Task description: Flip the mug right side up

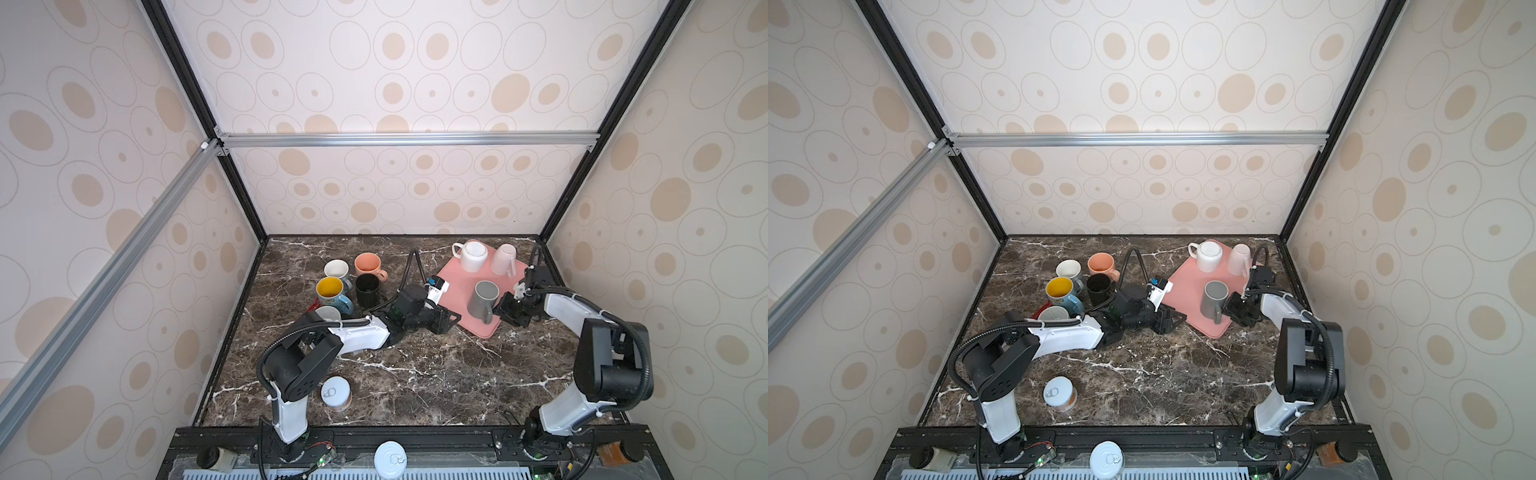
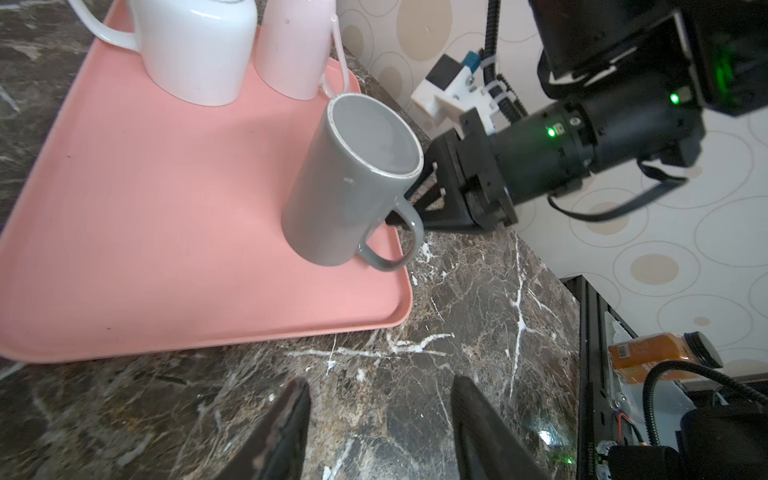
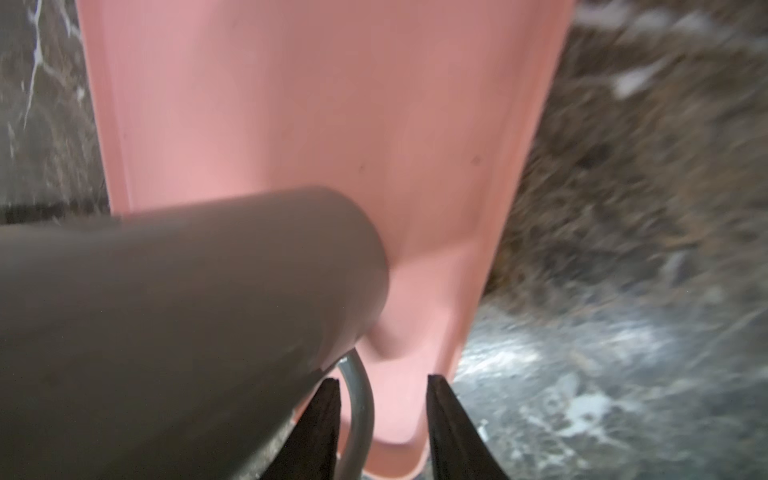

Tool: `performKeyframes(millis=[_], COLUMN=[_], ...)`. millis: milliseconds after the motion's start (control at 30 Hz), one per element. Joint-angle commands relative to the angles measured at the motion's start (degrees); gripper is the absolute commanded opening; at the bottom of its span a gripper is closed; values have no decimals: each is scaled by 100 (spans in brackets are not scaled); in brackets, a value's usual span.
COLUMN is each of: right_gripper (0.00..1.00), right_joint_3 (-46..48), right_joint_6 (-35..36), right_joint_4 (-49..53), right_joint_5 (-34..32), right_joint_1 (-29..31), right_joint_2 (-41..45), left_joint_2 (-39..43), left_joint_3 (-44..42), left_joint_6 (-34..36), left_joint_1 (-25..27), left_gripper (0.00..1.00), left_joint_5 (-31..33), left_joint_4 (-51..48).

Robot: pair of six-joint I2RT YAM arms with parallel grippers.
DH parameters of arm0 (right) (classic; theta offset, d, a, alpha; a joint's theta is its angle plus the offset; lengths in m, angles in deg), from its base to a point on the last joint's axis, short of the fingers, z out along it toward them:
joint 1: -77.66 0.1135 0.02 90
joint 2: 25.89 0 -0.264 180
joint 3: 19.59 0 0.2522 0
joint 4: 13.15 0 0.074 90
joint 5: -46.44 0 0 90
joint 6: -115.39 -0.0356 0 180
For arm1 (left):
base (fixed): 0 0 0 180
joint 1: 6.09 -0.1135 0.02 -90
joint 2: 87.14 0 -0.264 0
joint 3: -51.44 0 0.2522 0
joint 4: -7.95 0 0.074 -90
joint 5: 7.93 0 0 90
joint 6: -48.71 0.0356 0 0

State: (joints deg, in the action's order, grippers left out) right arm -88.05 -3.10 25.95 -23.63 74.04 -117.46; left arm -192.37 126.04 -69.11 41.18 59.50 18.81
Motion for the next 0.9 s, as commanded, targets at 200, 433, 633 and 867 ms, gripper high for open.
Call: performKeyframes(millis=[200, 433, 633, 867], right_gripper=[38, 38, 38, 38], right_joint_3=[135, -12, 215, 1014], right_joint_6=[-804, -893, -485, -407], right_joint_4=[-1062, -1185, -557, -400], right_joint_5=[198, 156, -464, -372], right_joint_1=[1042, 1408, 1302, 636], right_joint_2=[217, 158, 691, 1481], left_joint_2=[294, 303, -61, -885], left_joint_3=[152, 373, 902, 1961], left_joint_6=[382, 803, 1395, 1956], left_joint_1=[-309, -332, -332, -282], left_gripper=[56, 57, 57, 58], left_joint_5=[392, 692, 808, 658], left_joint_4=[-546, -1078, -1525, -1970])
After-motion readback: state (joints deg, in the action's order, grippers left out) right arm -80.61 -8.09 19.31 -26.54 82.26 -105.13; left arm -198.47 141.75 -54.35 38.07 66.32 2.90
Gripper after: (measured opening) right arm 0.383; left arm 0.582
